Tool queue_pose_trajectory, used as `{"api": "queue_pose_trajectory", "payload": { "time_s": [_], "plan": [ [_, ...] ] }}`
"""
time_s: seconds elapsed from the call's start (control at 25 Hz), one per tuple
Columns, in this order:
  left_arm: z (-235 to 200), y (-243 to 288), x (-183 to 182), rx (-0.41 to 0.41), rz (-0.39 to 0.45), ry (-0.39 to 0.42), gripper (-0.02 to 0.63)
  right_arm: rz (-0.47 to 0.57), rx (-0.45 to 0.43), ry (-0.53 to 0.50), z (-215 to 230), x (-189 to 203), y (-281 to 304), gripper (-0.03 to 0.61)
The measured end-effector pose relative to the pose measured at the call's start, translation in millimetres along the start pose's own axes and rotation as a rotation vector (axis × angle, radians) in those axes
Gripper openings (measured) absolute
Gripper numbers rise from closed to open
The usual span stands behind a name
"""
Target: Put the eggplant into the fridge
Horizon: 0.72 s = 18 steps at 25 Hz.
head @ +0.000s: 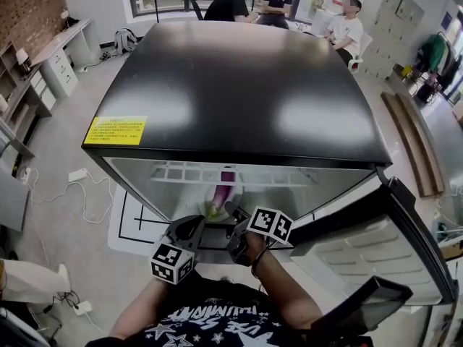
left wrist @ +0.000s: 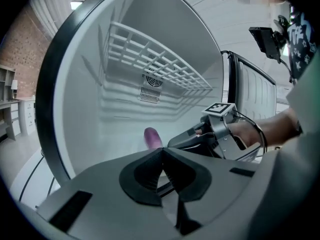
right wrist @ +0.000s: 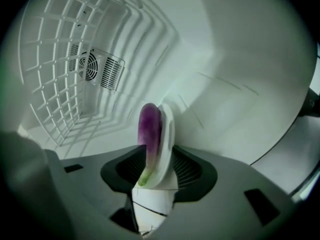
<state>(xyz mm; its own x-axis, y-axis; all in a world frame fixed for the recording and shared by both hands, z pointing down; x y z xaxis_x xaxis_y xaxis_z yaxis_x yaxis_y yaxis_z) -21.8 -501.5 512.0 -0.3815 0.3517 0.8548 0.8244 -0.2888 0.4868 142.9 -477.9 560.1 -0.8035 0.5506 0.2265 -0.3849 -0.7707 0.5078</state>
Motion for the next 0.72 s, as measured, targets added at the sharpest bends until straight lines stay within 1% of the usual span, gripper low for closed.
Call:
{"api": "queue_pose_trajectory", "payload": {
  "time_s": [0.16, 0.36, 0.6, 0.72],
  "plan": [
    [-13.1, 9.8, 0.4, 0.042, -0.012, 0.0, 0.009, 0.065, 0.081, -0.053, -0.4, -11.1, 0.5, 0.152],
    [-26.2, 19.1, -3.0, 0.078, -0.02, 0.005, 0.009, 0.131, 0.15, -0.095, 0.1, -19.6, 3.8, 0.152],
    [-32.7, 19.4, -2.5, 0.103, -0.03, 0.012, 0.009, 0.195, 0.202, -0.145, -2.9, -22.2, 0.8, 0.152],
    [-33.0, 15.5, -3.5, 0.101, -0.031, 0.017, 0.009, 0.208, 0.208, -0.163, -5.3, -20.5, -5.2, 0.152]
  ]
}}
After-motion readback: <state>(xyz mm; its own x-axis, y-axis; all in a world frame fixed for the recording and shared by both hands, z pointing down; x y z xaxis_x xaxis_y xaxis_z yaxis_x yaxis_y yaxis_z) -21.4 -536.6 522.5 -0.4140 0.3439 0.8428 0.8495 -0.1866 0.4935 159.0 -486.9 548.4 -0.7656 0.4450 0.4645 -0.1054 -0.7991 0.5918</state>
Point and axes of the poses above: the fingertips, and each gripper's own axes: y forward along the fingers, z to its right, x out of its underside, the point moved 6 cm from there along -y, backward along the fingers, and after that the axes turned 10 degrees about -z, right-handed, at the moved point
